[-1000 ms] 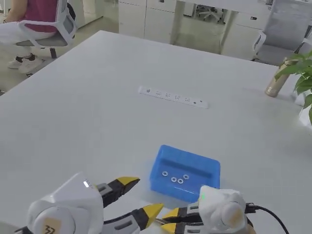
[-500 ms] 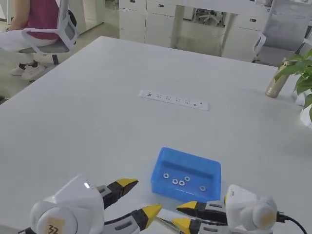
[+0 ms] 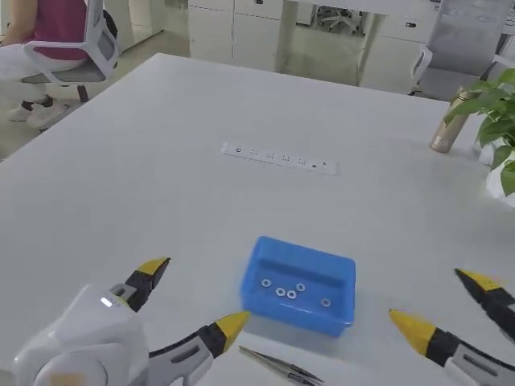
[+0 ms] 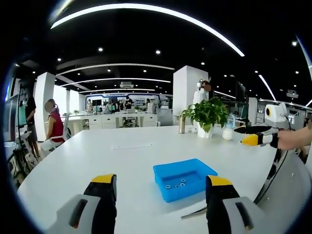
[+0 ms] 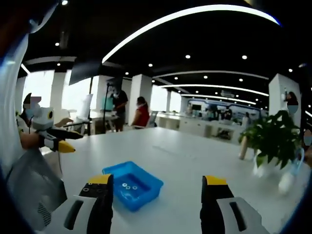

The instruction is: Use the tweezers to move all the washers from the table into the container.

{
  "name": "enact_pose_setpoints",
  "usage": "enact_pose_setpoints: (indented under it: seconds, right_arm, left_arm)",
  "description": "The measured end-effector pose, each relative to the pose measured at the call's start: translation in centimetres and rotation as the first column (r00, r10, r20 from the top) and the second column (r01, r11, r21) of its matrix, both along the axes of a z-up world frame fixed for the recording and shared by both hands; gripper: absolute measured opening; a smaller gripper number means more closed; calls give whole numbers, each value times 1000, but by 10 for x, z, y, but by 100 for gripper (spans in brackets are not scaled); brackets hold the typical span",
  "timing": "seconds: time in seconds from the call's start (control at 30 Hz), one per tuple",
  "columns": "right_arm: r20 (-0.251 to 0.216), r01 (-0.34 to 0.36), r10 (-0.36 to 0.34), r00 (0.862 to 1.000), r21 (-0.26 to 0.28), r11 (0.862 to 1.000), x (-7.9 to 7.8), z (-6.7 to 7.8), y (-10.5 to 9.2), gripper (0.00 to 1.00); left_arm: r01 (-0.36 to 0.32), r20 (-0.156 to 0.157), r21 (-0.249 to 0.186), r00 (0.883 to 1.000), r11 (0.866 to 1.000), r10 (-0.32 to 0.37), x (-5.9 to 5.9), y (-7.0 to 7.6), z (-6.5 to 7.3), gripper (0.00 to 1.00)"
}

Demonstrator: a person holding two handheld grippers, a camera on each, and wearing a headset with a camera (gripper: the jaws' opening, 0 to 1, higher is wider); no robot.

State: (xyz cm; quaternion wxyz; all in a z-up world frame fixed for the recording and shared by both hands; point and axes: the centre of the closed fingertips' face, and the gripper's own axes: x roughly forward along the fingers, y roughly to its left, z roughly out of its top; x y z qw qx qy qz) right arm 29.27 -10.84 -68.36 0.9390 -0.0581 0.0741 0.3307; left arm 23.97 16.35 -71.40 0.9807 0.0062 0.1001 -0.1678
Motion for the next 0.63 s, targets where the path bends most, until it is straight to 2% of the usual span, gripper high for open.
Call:
enact_pose_setpoints:
  seconds: [0.03,0.13,0.2,0.3,0.4,0.43,0.5,0.57,0.63]
  right_arm:
    - [0,19,-19,1000,14,1000,0,1,-8,75]
    - [38,43,-45,998,51,998,-1,10,-22,80]
    - [65,54,-59,996,74,996,-2,16,-27,85]
    - [78,62,-71,994,109,992,-3,22,-24,95]
    - [68,70,-81,994,157,985,-3,24,-23,99]
    - [58,71,-81,995,161,984,-3,24,-22,99]
    - [33,81,-87,996,159,984,-2,20,-20,99]
    - [24,86,-90,996,149,985,-1,18,-18,99]
    - [16,91,-94,995,139,986,-1,16,-19,99]
  left_arm:
    - [-3,2,0,1000,1000,3,0,1,0,77]
    - [-12,12,-11,1000,1000,12,1,1,3,83]
    - [-13,24,-44,1000,999,14,2,0,6,90]
    - [-19,40,-49,999,999,21,3,1,9,96]
    - [-13,28,-73,999,997,15,3,-1,9,99]
    - [-12,12,-87,1000,996,13,2,-2,9,99]
    - [3,7,-129,1000,992,-2,1,-4,14,99]
    - [-8,-7,-123,1000,992,7,1,-2,18,99]
    - [-15,-7,-71,1000,997,14,0,1,24,99]
